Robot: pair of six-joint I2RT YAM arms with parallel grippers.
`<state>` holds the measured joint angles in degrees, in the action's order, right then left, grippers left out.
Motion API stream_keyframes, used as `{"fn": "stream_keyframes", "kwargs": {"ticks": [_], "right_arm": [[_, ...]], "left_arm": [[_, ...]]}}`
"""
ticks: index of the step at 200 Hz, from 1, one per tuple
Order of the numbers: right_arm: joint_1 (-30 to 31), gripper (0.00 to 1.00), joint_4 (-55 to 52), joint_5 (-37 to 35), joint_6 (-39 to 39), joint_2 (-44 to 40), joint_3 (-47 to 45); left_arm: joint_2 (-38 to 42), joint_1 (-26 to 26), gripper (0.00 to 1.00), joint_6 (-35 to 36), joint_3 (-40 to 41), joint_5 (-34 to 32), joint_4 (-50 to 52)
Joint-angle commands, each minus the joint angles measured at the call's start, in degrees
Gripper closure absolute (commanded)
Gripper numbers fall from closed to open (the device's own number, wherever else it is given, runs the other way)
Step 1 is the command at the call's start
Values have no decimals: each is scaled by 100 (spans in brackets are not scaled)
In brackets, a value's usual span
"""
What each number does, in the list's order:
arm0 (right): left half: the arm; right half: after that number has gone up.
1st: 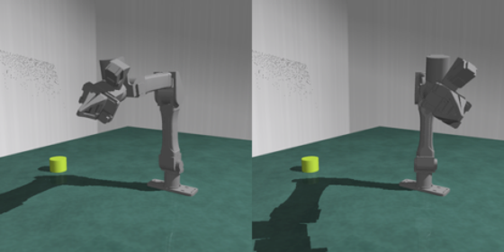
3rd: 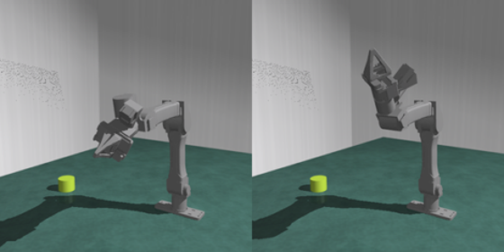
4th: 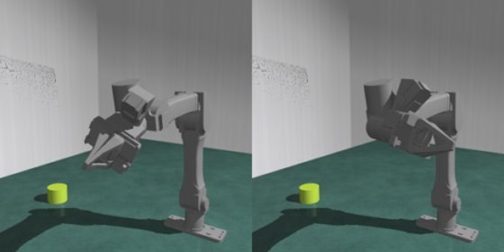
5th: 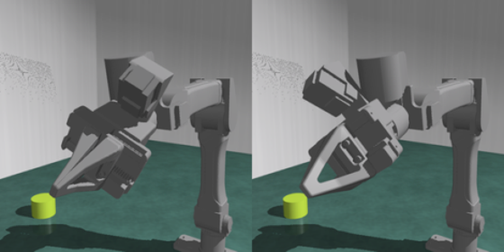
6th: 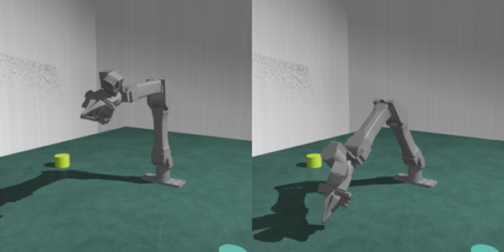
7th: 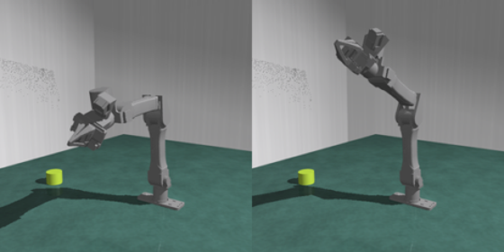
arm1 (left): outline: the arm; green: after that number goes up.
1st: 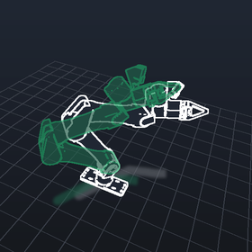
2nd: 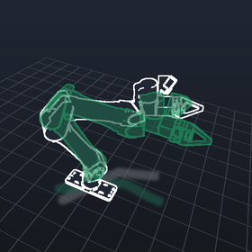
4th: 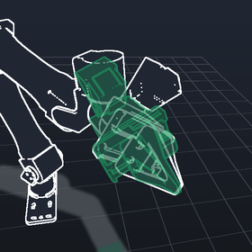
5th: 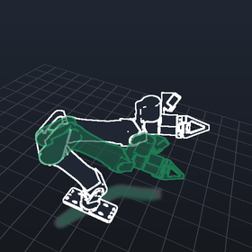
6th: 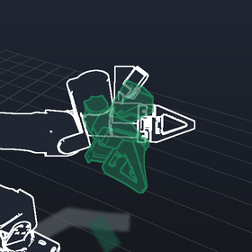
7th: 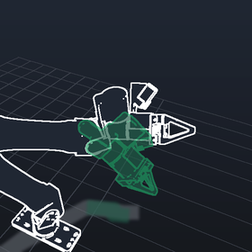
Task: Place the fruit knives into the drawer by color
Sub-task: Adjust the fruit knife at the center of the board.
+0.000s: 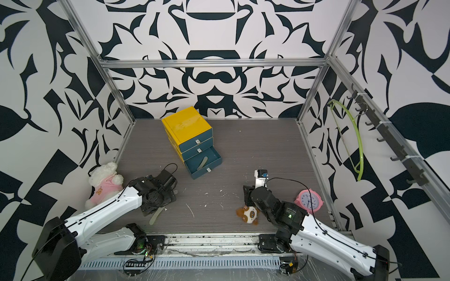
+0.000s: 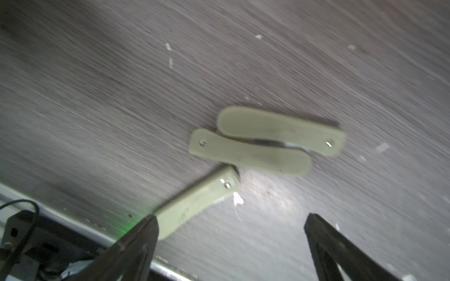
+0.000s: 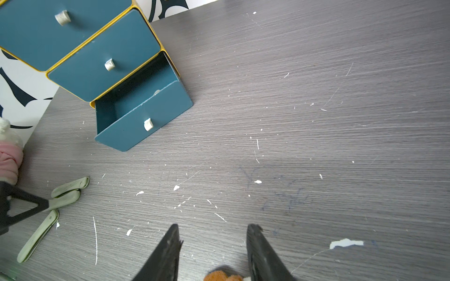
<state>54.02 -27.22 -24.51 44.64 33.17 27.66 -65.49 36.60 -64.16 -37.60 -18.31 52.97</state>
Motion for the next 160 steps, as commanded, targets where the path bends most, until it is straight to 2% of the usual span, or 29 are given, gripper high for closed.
{"fn": "stream_keyframes", "kwargs": {"ticks": [1,63,92,119,160], "right_arm": [[-23,53,-39,-132,-37,-205,11],[-23,53,-429,-358,-88,-708,59],[-23,53,-555,-423,-96,-829,82],[-23,53,-613,-458,-105,-885,93],[-27,53,-626,-446,-105,-892,117]], "left_arm": [[-258,-59,1,11,176,-145,-262],[-1010,12,1,-209,368,341,-698],[-1264,410,0,-488,455,639,-1007],[-1428,881,7,-793,426,817,-1173],[-1415,1349,18,-786,29,999,-984]]}}
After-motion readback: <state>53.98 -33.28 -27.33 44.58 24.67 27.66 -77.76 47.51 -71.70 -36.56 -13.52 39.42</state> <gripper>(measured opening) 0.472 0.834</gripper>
